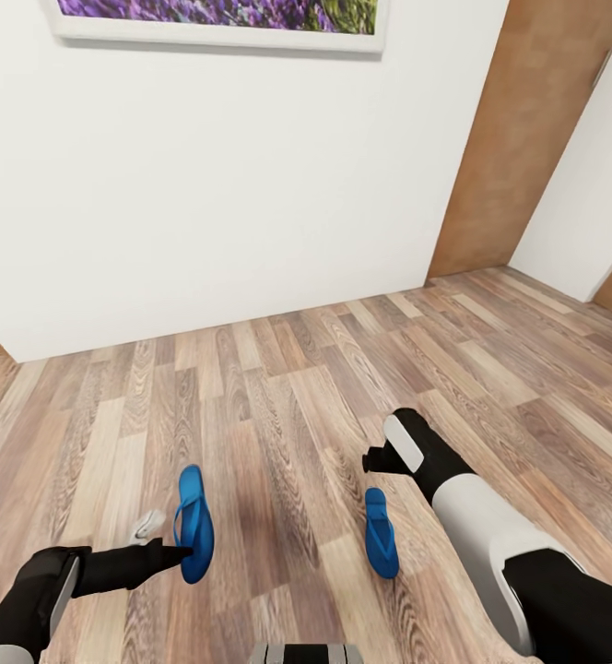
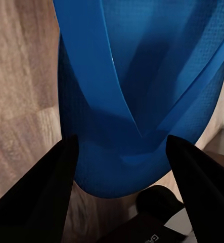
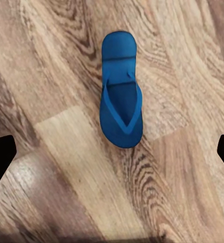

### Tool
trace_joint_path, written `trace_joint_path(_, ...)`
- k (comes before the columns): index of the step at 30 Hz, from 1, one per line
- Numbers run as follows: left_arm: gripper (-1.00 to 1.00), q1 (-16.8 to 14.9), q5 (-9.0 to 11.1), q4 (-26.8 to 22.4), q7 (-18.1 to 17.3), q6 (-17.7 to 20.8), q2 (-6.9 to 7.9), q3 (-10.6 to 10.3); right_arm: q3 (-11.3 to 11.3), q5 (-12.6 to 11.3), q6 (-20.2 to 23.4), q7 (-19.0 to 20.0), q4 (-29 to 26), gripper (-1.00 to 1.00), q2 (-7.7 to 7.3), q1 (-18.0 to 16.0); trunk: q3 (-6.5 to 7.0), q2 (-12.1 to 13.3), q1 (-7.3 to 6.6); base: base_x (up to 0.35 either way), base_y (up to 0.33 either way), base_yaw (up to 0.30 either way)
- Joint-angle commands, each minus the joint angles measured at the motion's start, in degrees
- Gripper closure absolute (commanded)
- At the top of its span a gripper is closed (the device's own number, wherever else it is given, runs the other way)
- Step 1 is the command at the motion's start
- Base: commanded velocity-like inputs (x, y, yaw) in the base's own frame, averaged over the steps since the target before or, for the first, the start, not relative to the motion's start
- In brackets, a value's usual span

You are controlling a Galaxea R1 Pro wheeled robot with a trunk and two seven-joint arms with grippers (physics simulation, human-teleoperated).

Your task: In the bedroom, move the book from the bed onto either nightstand, and place the two sandals side by side next to the bed.

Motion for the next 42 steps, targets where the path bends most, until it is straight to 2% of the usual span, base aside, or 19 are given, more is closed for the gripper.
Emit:
trace_joint_path(1, 1.00, -0.05, -0.52, -0.05, -0.48, 0.37, -0.04, 0.25, 0.25, -0.59, 0.12, -0.54, -0.01, -1.00, -0.03, -0.09, -0.28, -0.04, 0.01, 0.000, 0.000, 0.000)
trace_joint_path(11, 1.00, -0.05, -0.45, -0.22, -0.62, 0.37, 0.18, 0.25, 0.25, -0.57, 0.33, -0.54, 0.18, -1.00, -0.02, -0.76, -2.49, -0.17, 0.27, 0.000, 0.000, 0.000)
trace_joint_path(16, 1.00, -0.05, -0.43, -2.71, -1.67, 0.44, 0.27, 0.17, 0.25, -0.57, 0.34, -0.54, 0.24, -1.00, -0.03, -0.83, -3.60, -0.24, 0.40, 0.000, 0.000, 0.000)
trace_joint_path(21, 1.00, -0.05, -0.45, -4.99, -4.47, 0.52, 0.31, 0.02, 0.25, -0.57, 0.30, -0.54, 0.43, -1.00, -0.02, -0.85, -4.71, -0.31, 0.53, 0.000, 0.000, 0.000)
trace_joint_path(29, 1.00, -0.05, -1.03, -5.72, -13.29, 0.55, 0.68, -0.08, 0.25, -0.65, 0.20, -0.54, 0.54, -1.00, 0.05, -0.85, -6.48, -0.41, 0.73, 0.000, 0.000, 0.000)
trace_joint_path(31, 1.00, -0.05, -1.05, -5.74, -14.53, 0.55, 0.93, -0.09, 0.25, -0.65, 0.18, -0.54, 0.55, -1.00, 0.05, -0.85, -6.92, -0.44, 0.78, 0.000, 0.000, 0.000)
trace_joint_path(37, 1.00, -0.05, -1.12, -5.77, -17.23, 0.55, 1.25, -0.10, 0.25, -0.66, 0.13, -0.54, 0.61, -1.00, 0.05, -0.85, -8.25, -0.52, 0.94, 0.000, 0.000, 0.000)
trace_joint_path(42, 1.00, -0.05, -1.17, -5.77, -17.66, 0.55, 1.26, -0.10, 0.25, -0.66, 0.09, -0.54, 0.61, -1.00, 0.05, -0.85, -9.36, -0.59, 1.07, 0.000, 0.000, 0.000)
